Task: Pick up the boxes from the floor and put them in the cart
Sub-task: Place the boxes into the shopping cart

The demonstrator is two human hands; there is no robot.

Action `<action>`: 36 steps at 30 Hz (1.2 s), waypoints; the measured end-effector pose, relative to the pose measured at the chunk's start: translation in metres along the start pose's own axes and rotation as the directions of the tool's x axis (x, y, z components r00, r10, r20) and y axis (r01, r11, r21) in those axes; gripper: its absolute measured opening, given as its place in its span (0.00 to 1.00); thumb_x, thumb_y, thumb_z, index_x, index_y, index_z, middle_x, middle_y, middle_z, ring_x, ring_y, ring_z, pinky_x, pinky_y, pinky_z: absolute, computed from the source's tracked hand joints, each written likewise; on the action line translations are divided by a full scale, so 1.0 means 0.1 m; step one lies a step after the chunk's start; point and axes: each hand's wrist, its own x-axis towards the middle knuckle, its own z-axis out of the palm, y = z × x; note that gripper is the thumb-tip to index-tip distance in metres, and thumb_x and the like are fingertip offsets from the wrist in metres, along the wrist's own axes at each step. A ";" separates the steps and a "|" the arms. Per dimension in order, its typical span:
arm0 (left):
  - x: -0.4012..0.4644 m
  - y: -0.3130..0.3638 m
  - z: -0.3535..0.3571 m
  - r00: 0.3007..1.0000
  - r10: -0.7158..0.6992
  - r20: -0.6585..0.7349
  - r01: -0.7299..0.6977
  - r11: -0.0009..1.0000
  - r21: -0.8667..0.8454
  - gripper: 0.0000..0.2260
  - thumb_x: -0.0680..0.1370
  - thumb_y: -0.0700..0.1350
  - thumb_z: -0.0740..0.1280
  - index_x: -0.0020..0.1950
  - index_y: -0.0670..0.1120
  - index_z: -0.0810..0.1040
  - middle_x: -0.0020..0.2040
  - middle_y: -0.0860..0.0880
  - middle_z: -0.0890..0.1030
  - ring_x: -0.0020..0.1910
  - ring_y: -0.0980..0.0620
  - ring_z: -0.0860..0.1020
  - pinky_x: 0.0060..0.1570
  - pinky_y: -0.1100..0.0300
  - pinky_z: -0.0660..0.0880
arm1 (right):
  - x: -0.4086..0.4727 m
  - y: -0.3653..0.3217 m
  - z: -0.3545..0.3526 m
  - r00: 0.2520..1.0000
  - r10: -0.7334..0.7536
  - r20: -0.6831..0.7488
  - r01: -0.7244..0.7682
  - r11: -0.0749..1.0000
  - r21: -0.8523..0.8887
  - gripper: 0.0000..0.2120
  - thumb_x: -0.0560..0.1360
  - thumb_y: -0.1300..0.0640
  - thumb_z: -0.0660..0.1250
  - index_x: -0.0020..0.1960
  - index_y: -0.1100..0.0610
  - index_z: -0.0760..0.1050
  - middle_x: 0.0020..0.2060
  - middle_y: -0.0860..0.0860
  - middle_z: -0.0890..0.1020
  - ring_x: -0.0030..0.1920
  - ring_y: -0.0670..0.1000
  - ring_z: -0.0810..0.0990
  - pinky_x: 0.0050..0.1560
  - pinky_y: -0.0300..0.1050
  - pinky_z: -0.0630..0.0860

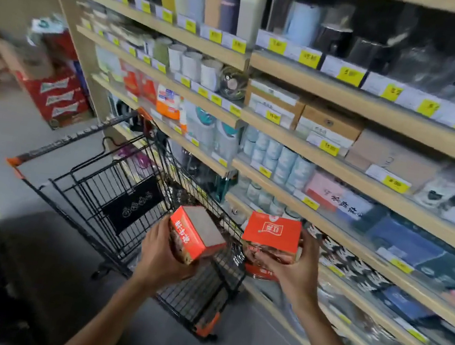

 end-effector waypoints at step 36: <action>1.52 -1.81 1.06 0.911 -0.401 0.099 0.403 0.915 0.007 0.61 0.54 0.54 0.86 0.79 0.47 0.54 0.72 0.47 0.67 0.68 0.59 0.58 0.73 0.39 0.62 | 0.67 2.50 2.69 0.702 0.692 0.169 -0.652 0.720 -0.237 0.57 0.50 0.41 0.86 0.72 0.57 0.66 0.61 0.53 0.78 0.57 0.54 0.80 0.52 0.45 0.76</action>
